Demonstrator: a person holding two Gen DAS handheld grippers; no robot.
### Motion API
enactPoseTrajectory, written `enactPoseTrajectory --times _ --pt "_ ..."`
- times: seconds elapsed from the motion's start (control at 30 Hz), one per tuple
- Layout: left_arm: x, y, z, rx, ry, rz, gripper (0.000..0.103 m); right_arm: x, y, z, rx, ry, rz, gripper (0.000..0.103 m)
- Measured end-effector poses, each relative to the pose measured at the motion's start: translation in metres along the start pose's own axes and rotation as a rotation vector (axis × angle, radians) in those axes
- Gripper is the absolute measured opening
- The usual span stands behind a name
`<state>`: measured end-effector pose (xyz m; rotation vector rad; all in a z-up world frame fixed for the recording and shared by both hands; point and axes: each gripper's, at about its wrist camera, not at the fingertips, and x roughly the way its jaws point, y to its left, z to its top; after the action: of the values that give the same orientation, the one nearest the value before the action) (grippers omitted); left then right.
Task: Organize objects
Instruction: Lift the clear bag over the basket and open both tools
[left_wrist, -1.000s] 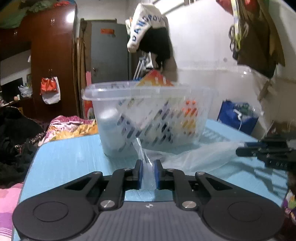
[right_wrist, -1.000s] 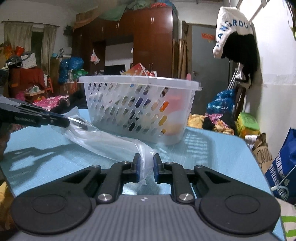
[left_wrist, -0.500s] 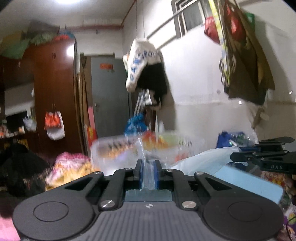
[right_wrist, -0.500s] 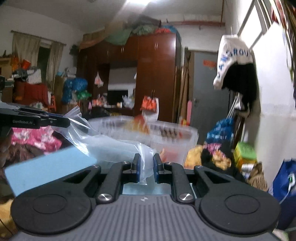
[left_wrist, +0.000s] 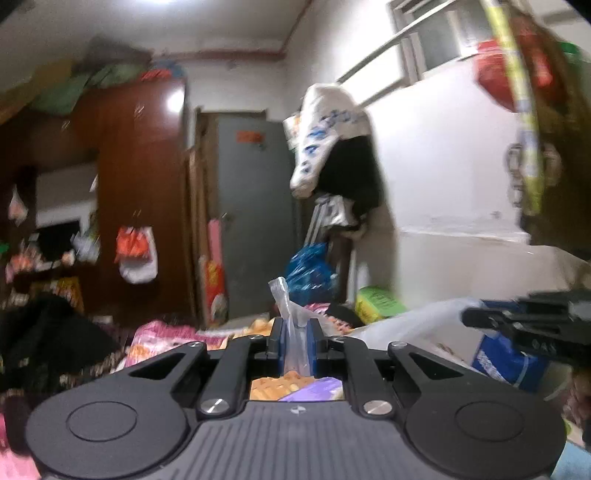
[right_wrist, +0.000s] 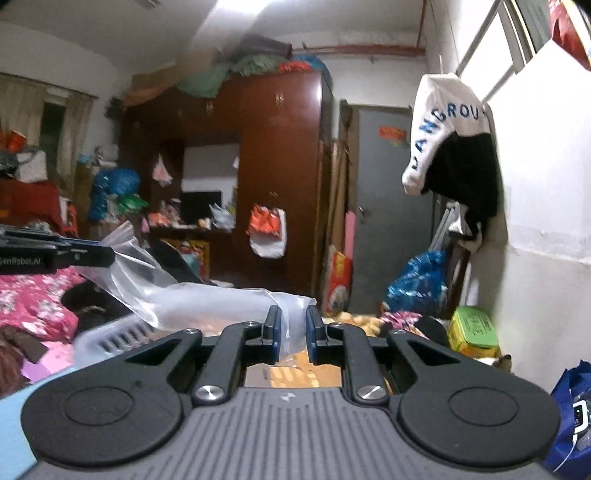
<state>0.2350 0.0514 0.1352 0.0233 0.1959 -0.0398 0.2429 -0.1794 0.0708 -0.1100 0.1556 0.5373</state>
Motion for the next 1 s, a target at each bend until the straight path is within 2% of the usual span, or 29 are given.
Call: enactPoseTrajectory --times 0.07,0.13,0.2,0.23,0.27,0.3,0.33,0.4,0.43,0.5,0.67,0.83,1.0 --pt "0.016 0.007 -0.003 -0.031 0.032 0.015 0.015 0.010 -0.001 -0.005 0.026 0.032 -0.002 0.017" --pt "0.027 0.011 -0.011 -0.048 0.074 0.022 0.021 0.015 0.000 -0.010 0.030 0.054 -0.012 0.030" --pt "0.034 0.011 -0.022 -0.017 0.118 0.033 0.049 0.014 0.000 -0.016 0.026 0.080 -0.014 0.068" --pt "0.032 0.011 -0.028 0.003 0.111 0.039 0.056 0.010 0.000 -0.018 0.015 0.084 -0.023 0.078" --pt "0.028 0.012 -0.031 0.013 0.099 0.043 0.069 0.005 0.001 -0.020 0.002 0.076 -0.037 0.092" --pt "0.023 0.014 -0.033 0.010 0.085 0.045 0.077 0.000 0.000 -0.021 -0.006 0.066 -0.052 0.096" --pt "0.017 0.017 -0.034 -0.005 0.071 0.046 0.080 -0.006 0.000 -0.021 -0.004 0.060 -0.061 0.097" --pt "0.006 0.022 -0.033 -0.043 0.031 0.018 0.099 -0.012 -0.002 -0.020 0.021 0.060 -0.044 0.103" --pt "0.003 0.022 -0.032 -0.053 0.020 0.006 0.103 -0.014 -0.004 -0.019 0.033 0.061 -0.025 0.103" --pt "-0.002 0.016 -0.034 -0.045 0.025 -0.008 0.103 -0.016 -0.002 -0.021 0.037 0.076 0.007 0.103" --pt "0.003 -0.002 -0.042 0.026 0.086 -0.009 0.103 -0.006 0.002 -0.023 0.030 0.110 0.014 0.103" --pt "0.003 0.003 -0.049 -0.022 0.114 -0.023 0.103 -0.001 -0.002 -0.025 0.044 0.121 0.030 0.103" --pt "-0.005 0.004 -0.053 -0.028 0.099 0.010 0.103 -0.006 -0.005 -0.027 0.071 0.121 0.049 0.103"
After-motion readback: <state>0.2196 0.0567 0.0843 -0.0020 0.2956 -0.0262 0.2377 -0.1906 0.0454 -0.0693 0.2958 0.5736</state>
